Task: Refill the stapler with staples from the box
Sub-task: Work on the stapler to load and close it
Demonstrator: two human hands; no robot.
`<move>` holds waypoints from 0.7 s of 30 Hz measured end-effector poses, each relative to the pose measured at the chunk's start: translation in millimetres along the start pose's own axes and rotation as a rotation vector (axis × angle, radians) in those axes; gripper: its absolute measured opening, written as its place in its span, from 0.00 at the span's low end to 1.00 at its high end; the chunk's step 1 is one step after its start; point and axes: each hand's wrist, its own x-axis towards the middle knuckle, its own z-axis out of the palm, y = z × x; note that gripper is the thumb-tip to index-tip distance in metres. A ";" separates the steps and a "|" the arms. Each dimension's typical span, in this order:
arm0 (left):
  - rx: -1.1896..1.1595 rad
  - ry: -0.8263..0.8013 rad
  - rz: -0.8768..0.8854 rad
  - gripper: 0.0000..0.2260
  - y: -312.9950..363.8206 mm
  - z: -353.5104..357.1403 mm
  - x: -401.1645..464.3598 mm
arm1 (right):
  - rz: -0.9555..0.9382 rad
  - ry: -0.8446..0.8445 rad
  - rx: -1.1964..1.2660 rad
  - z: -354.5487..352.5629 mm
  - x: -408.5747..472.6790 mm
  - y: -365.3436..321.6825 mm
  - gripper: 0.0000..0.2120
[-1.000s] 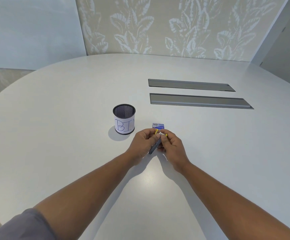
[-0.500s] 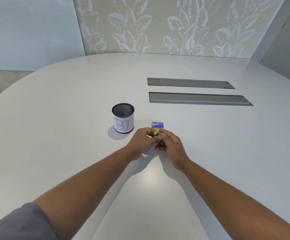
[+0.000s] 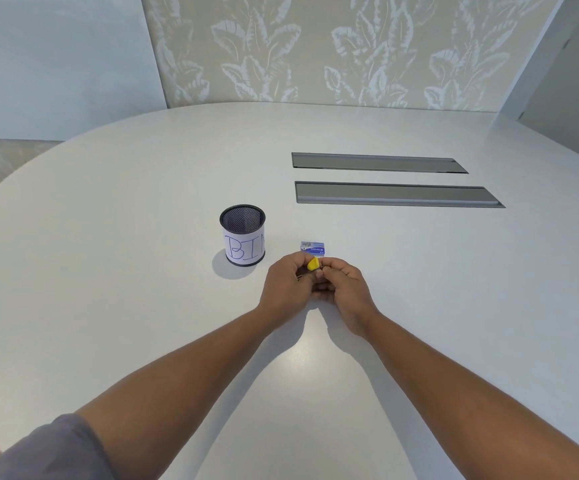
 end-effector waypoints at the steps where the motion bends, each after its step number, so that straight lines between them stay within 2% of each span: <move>1: 0.032 0.023 0.030 0.05 -1.8 2.6 -0.8 | 0.008 0.000 0.009 -0.4 0.7 0.2 0.16; 6: 0.111 0.126 0.108 0.08 -14.4 16.4 0.1 | 0.033 0.023 0.035 1.5 0.7 -1.9 0.16; 10: -0.017 0.188 0.030 0.03 -25.2 23.0 3.4 | 0.069 0.064 0.037 3.5 2.5 -3.1 0.15; 21: -0.294 0.176 -0.054 0.05 -26.5 18.4 4.3 | 0.055 0.078 0.008 2.8 -0.5 -2.3 0.13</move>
